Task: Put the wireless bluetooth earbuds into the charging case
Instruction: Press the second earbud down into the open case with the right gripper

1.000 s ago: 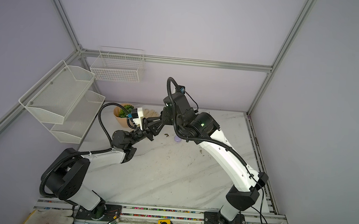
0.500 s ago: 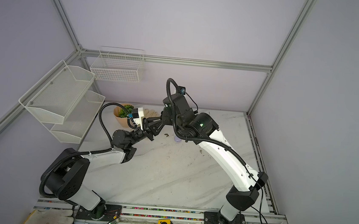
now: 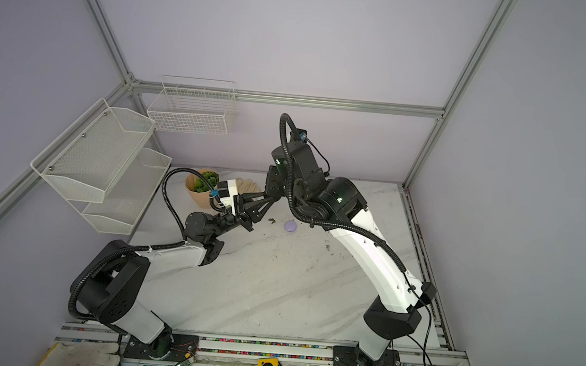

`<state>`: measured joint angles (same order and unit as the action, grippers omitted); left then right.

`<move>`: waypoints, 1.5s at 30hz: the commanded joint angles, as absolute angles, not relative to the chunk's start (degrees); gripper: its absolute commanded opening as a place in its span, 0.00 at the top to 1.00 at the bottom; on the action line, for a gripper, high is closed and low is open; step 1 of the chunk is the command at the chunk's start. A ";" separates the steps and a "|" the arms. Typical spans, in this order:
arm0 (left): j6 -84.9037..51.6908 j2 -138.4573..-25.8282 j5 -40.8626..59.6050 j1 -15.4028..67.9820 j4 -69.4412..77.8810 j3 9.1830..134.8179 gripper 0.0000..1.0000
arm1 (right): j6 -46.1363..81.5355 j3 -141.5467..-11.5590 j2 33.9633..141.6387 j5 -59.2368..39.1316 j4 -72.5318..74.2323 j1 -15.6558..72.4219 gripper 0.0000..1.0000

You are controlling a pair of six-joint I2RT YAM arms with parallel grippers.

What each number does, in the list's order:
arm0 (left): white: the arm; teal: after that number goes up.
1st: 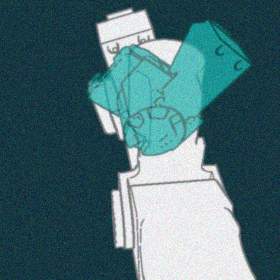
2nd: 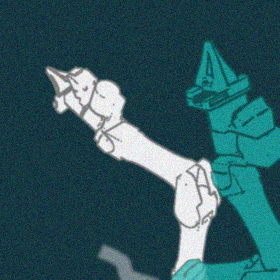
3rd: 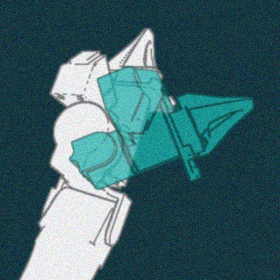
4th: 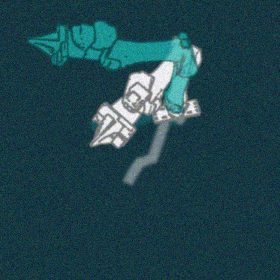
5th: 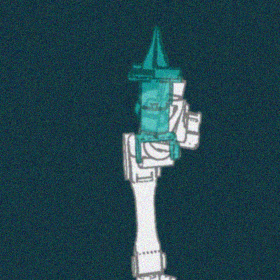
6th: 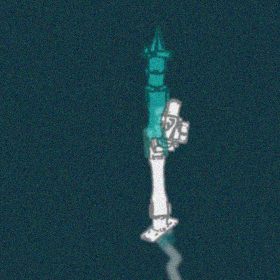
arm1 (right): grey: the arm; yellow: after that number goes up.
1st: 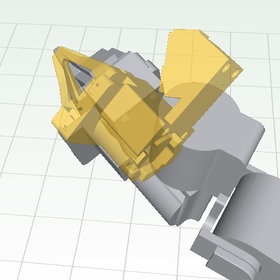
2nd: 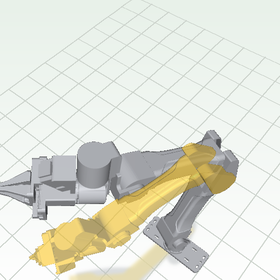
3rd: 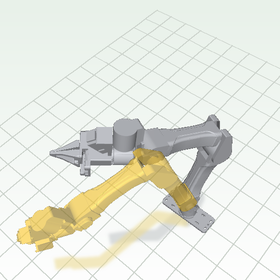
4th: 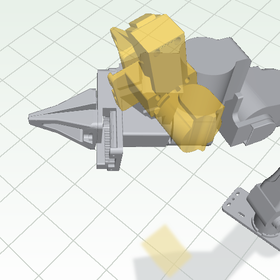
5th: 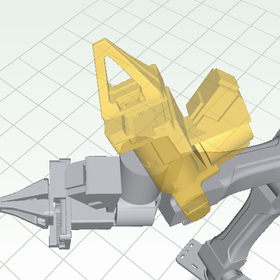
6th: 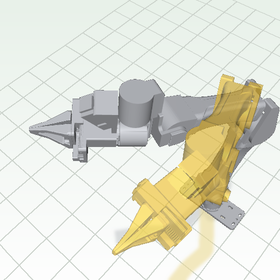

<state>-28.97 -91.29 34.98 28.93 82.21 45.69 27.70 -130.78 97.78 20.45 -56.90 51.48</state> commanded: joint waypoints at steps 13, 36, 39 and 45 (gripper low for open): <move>-21.38 -94.39 37.97 29.00 86.15 54.89 1.00 | 29.89 -123.05 93.79 15.69 -54.76 47.89 0.90; -22.05 -92.98 36.43 28.91 86.13 53.44 1.00 | 35.79 -111.39 86.90 16.08 -47.29 47.97 0.96; -22.32 -93.08 36.33 28.92 86.13 53.52 1.00 | 35.86 -111.15 86.68 16.83 -45.87 47.93 0.96; -22.50 -93.17 36.33 28.91 86.18 53.70 1.00 | 35.86 -110.74 87.30 16.12 -43.95 48.09 0.97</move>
